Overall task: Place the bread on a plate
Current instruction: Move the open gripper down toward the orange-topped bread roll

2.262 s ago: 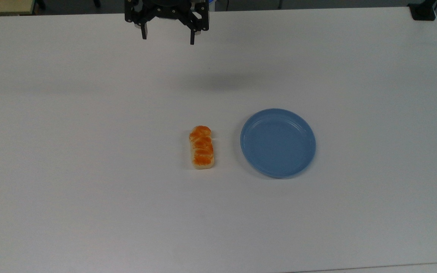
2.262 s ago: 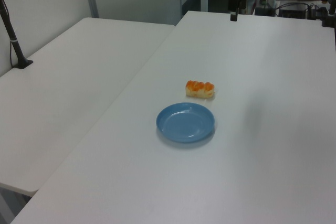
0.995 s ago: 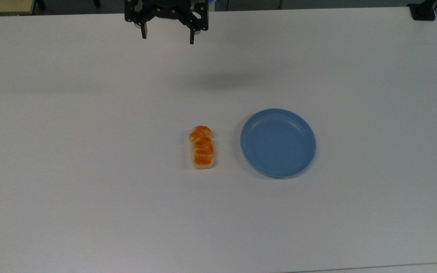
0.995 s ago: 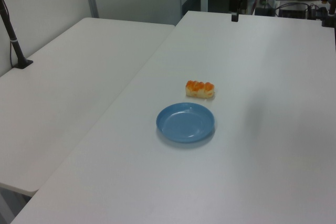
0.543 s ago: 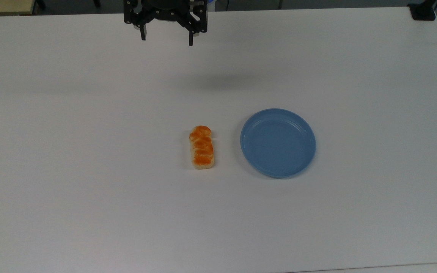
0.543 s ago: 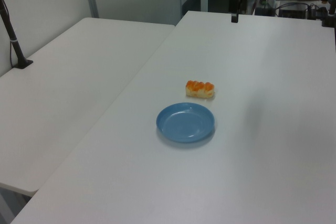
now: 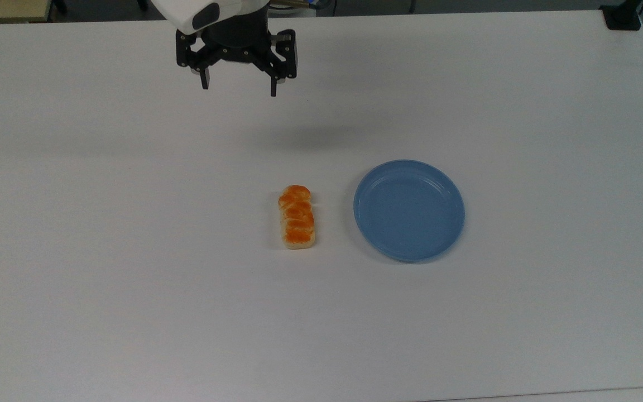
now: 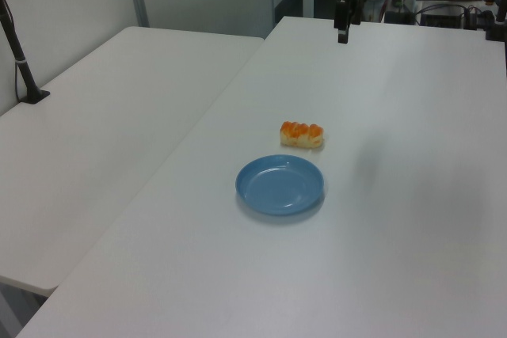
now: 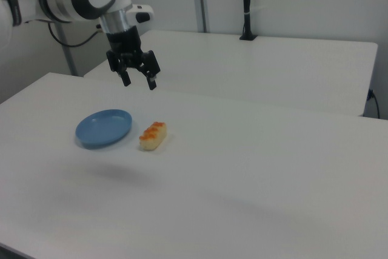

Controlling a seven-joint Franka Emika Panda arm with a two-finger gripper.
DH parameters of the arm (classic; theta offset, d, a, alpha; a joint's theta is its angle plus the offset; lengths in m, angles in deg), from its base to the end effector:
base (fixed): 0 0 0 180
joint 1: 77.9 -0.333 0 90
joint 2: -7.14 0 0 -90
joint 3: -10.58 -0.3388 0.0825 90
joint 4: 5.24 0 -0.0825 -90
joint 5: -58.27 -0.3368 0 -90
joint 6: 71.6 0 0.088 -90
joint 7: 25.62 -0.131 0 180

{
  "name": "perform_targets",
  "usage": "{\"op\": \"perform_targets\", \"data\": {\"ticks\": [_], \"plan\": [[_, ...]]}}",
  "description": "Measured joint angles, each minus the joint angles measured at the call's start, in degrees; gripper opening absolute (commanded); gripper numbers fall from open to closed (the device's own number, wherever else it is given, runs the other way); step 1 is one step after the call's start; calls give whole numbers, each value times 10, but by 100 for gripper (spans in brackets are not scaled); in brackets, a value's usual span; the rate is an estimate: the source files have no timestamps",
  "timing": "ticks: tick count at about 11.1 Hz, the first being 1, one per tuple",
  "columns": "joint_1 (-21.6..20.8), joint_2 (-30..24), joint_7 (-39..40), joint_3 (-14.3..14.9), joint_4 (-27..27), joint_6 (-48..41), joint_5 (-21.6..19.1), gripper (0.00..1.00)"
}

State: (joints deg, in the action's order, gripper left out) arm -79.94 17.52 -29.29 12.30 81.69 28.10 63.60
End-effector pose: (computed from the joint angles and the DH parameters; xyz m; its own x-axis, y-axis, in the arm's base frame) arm 0.5802 -0.0058 0.5637 0.9980 -0.0418 0.0471 -0.0461 -0.9944 0.0947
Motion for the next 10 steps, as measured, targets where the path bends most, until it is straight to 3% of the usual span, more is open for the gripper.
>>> {"op": "perform_targets", "data": {"ticks": [10], "plan": [[4,130,0,0,1,105,0,100]]}}
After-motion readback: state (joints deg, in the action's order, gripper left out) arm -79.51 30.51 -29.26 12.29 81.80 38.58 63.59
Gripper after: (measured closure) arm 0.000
